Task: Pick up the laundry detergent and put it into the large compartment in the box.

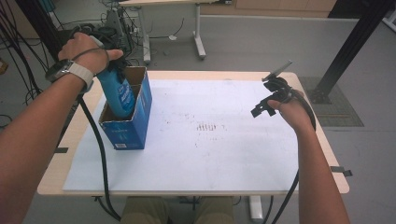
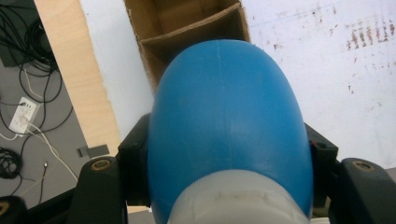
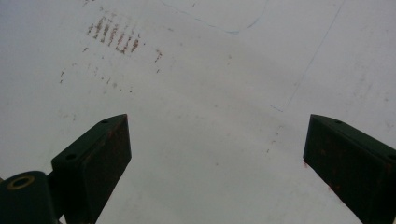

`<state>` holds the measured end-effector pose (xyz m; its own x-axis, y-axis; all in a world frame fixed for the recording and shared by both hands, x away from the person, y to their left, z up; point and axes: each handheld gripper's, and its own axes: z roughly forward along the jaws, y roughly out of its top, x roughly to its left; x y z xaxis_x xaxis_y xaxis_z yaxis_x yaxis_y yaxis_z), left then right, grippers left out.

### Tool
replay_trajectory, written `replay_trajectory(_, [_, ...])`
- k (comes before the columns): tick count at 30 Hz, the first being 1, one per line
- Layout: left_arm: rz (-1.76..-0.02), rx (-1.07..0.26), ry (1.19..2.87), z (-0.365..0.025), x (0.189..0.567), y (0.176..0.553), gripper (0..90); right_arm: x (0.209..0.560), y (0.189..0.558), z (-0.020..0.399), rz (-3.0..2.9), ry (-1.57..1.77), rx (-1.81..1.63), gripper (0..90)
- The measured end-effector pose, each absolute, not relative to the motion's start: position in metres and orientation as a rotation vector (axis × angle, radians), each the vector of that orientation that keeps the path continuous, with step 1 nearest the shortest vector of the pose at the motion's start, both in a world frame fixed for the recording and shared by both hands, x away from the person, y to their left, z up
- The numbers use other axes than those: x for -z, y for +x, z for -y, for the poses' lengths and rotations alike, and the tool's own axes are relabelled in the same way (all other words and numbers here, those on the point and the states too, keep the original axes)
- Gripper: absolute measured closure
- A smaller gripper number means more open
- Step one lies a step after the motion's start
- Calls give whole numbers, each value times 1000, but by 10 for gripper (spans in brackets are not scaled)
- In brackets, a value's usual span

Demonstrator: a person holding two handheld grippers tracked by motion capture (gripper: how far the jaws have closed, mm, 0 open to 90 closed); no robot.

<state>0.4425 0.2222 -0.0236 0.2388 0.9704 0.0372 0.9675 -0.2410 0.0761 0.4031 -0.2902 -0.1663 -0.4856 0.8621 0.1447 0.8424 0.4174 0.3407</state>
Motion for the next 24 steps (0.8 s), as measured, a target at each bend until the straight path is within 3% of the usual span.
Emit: replay_trajectory(24, [-1898,-142,2453,-220,47,444,376,173,404,292,-2607,1577,-569,76])
